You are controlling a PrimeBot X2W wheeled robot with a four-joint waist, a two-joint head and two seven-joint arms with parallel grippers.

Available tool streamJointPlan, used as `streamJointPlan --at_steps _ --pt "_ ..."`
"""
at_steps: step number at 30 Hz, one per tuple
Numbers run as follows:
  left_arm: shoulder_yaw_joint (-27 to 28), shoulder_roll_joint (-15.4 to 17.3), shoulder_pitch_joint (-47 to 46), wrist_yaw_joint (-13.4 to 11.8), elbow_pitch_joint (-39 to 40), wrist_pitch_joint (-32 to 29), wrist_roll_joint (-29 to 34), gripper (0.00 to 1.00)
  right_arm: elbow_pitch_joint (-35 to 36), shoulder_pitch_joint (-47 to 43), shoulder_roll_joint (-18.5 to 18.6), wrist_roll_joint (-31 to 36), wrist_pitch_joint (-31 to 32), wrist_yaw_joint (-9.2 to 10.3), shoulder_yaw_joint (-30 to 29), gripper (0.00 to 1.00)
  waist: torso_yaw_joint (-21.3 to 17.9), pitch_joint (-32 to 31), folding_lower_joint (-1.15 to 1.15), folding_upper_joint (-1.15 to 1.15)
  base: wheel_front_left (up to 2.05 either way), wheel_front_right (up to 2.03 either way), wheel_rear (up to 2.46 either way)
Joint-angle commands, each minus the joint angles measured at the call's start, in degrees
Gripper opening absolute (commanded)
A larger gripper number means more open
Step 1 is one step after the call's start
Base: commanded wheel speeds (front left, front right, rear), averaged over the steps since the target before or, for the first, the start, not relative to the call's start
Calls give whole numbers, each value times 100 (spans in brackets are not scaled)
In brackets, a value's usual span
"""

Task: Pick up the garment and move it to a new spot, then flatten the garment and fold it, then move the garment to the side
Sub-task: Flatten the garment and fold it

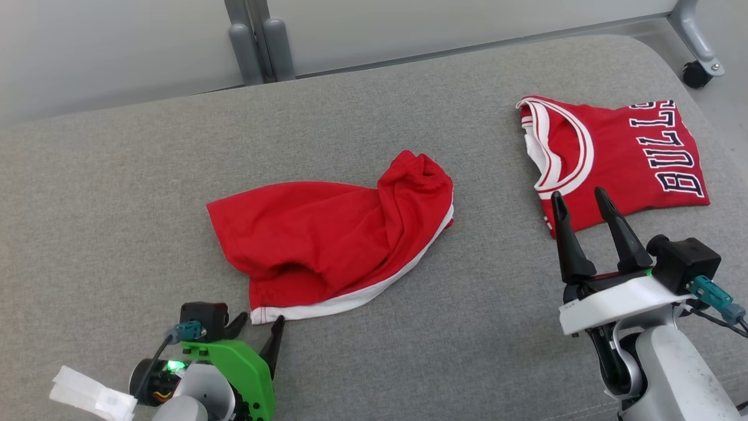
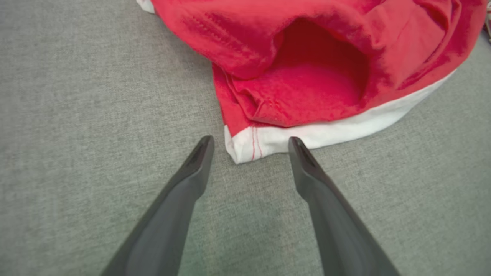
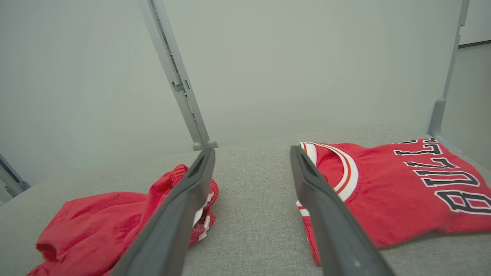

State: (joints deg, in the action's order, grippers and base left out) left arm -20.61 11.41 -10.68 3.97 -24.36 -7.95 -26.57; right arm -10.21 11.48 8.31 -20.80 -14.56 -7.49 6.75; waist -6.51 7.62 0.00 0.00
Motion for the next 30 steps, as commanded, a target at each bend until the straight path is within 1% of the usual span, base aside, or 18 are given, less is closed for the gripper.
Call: streamJointPlan --at_steps 1,3,4,8,11,15,22,24,28,30 --pt "-28 15 -99 38 -87 -34 -37 65 -23 65 3 -3 -38 0 11 100 -17 25 0 0 0 0 0" --pt "-50 -2 -154 60 -165 -2 -47 24 -39 81 6 -2 -40 0 3 100 -10 33 0 0 0 0 0" --pt "-64 -13 -169 70 -199 23 -56 0 -41 74 9 -4 -46 0 -16 100 4 32 0 0 0 0 0" --pt "-98 -14 -180 109 -238 88 -69 0 -69 4 23 2 -60 0 -74 100 108 -12 0 0 0 0 0" --pt "-101 20 -83 89 -148 97 -83 0 -94 -58 37 12 -62 0 -134 100 218 -77 0 0 0 0 0" --pt "-64 164 143 -19 200 32 -89 0 -120 -135 85 0 -62 0 -216 100 405 -180 0 0 0 0 0" --pt "76 493 700 -245 1044 -420 -267 0 -153 -273 149 -23 -28 0 -296 100 650 -280 0 0 0 0 0" --pt "144 594 826 -322 1148 -501 -292 0 -168 -278 163 -31 6 0 -262 100 670 -283 0 0 0 0 0" --pt "280 657 973 -481 1201 -440 -338 0 -182 -298 190 -54 51 0 -241 100 693 -282 0 0 0 0 0" --pt "293 647 982 -487 1093 -373 -357 0 -197 -297 212 -47 82 0 -222 100 691 -279 0 0 0 0 0"
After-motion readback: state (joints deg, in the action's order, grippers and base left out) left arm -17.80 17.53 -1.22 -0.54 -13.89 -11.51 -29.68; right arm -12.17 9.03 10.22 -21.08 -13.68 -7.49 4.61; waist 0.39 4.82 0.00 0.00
